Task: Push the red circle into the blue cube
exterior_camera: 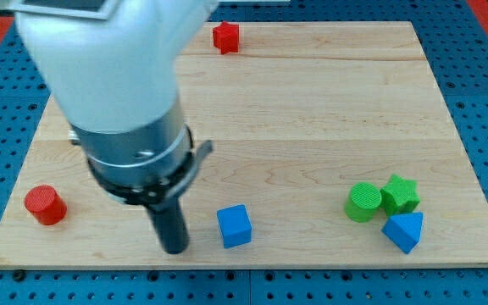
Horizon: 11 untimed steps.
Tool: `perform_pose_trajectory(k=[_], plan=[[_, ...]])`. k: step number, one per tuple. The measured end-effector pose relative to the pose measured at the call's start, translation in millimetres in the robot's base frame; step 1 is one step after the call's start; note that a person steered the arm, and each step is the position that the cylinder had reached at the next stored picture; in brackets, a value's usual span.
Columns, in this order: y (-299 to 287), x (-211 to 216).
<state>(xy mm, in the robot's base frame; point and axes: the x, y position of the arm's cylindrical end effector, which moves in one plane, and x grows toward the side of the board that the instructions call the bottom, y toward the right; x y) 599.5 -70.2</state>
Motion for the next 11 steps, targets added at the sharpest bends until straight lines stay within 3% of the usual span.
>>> perform_pose_trajectory(k=[4, 7, 8, 9, 10, 11], plan=[[122.2, -55.2], [-153.5, -4.2], [-222.3, -32.7], [-198.7, -62.1], [-118.7, -52.5], [-166.1, -48.2]])
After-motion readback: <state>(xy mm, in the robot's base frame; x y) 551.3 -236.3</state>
